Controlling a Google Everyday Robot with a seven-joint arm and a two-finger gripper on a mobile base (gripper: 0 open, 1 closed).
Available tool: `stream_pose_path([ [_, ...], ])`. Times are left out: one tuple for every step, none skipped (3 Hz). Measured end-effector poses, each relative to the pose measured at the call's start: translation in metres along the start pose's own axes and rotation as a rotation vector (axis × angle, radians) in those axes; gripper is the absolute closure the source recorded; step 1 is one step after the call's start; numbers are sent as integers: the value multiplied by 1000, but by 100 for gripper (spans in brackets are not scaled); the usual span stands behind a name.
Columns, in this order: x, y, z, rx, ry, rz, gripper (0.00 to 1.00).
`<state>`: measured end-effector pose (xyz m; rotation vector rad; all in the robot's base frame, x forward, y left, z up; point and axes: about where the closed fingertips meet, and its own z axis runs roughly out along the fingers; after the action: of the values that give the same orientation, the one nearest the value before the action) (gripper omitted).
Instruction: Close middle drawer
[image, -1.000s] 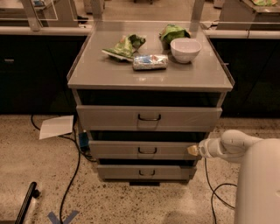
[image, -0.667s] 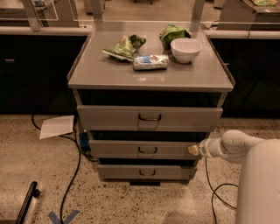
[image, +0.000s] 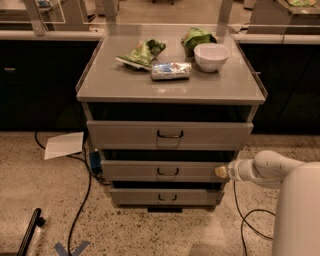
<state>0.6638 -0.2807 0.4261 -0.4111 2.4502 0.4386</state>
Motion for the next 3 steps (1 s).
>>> stream_pose_path([
  [18,11,2,-3,-41,65,100],
  [42,33,-6,15,-109,143,100],
  [35,46,-3,2,-132,153,81],
])
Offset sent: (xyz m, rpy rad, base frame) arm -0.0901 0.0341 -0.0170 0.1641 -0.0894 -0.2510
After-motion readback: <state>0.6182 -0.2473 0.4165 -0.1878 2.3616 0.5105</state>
